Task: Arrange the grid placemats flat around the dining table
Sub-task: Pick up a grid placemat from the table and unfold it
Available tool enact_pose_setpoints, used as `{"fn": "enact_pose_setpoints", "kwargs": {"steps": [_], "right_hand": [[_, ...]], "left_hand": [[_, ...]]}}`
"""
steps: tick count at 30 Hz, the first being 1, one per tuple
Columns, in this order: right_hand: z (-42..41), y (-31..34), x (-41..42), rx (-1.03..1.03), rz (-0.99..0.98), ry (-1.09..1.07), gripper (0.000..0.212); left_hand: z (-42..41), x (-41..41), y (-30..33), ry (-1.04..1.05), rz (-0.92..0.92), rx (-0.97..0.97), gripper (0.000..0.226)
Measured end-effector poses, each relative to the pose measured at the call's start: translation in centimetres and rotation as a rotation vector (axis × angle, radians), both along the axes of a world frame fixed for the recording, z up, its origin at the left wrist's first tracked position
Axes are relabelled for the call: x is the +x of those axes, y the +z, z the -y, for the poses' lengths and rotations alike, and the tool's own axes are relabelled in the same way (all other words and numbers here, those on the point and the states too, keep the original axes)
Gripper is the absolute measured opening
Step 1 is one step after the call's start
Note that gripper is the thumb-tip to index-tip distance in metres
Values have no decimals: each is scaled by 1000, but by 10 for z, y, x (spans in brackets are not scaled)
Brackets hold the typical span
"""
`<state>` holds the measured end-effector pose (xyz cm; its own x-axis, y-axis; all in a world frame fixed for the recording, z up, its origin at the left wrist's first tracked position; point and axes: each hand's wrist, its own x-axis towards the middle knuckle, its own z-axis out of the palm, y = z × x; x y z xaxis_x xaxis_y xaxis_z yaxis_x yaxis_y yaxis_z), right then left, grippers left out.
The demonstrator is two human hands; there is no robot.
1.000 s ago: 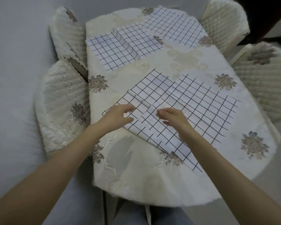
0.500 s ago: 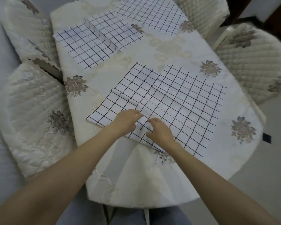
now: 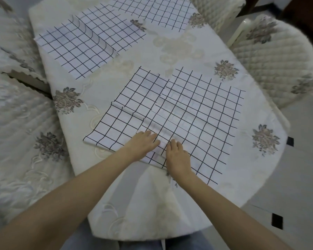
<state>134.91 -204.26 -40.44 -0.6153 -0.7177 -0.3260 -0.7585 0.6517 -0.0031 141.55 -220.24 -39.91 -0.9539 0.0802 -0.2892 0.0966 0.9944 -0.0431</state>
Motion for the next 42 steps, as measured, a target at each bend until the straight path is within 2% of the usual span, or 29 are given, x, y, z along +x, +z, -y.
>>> {"fn": "enact_pose_setpoints", "kwargs": {"steps": [3,6,11,15,18,21,26,28,32,42], "right_hand": [[-2,4,-3,-18,10,15,49],[-1,18,-14,-129,8,46,44],[-2,45,-41,-282,-124,58,68],[9,86,-69,-247,-194,57,53],[17,117,-91,-207,-187,96,14],[24,165,-104,-278,-126,100,22],[27,247,-118,-337,-19,130,21],[24,278,-119,-348,3,147,32],[20,322,-119,-423,-2,188,15],[12,381,-112,-577,-111,138,18]], "left_hand": [[-1,1,4,-4,24,-47,45],[-1,-4,14,-2,64,-92,33],[6,-13,45,166,62,-45,17],[25,-28,87,317,9,-59,15],[40,-35,128,401,-36,35,18],[48,-36,177,462,-73,179,20],[50,-28,256,516,-83,341,13],[49,-22,283,529,-87,390,14],[44,-10,326,518,-136,336,18],[53,33,394,609,-397,171,21]]}}
